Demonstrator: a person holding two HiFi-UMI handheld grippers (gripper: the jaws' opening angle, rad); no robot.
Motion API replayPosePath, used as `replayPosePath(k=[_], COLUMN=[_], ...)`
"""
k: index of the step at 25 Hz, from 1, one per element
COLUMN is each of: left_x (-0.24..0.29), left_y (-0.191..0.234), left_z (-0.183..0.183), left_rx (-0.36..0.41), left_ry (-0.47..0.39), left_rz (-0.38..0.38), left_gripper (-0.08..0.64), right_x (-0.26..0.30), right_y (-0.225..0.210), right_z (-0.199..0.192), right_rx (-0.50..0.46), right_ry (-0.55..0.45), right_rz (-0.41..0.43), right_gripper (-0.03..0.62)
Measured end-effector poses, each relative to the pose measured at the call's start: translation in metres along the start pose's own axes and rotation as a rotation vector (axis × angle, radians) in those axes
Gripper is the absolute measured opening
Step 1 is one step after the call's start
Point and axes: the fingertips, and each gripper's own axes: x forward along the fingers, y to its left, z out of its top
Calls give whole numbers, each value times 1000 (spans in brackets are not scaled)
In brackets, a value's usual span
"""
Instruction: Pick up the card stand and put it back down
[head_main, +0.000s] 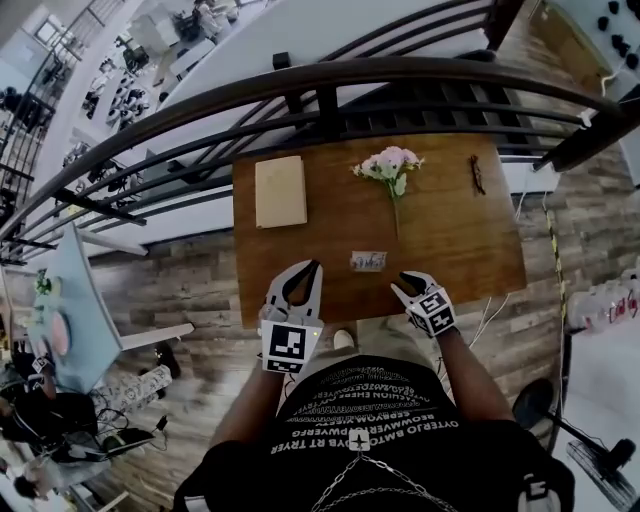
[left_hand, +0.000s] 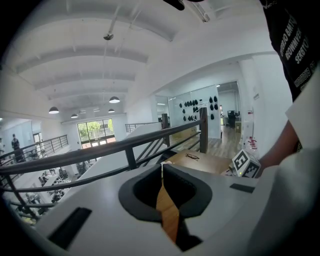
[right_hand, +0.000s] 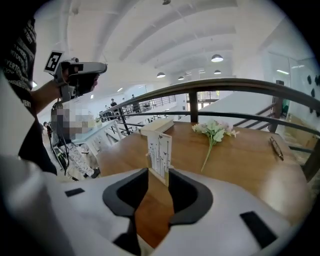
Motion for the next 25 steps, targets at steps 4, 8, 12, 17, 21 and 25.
replayPosePath(k=[4, 8, 12, 17, 21, 25], left_x=[12, 20, 28, 26, 27, 24], left_y=[7, 9, 12, 16, 17, 14], left_z=[-3, -2, 2, -4, -15, -23], left_rx=[0, -21, -15, -18, -21, -19], left_ry=[24, 36, 52, 86, 120, 153], left_rz=[9, 11, 19, 42, 56, 54], left_gripper=[34, 34, 34, 34, 34, 34], right_x=[27, 46, 63, 85, 100, 113], right_y=[-11, -19, -23, -24, -24, -24], right_z=[-4, -11, -13, -14, -16, -18], right_rx=[25, 45, 23, -15, -27, -33], right_ry=[-8, 3, 25, 36, 46, 39], right_rz=[29, 55, 87, 123, 157, 151], right_gripper=[160, 175, 183, 200, 212, 210])
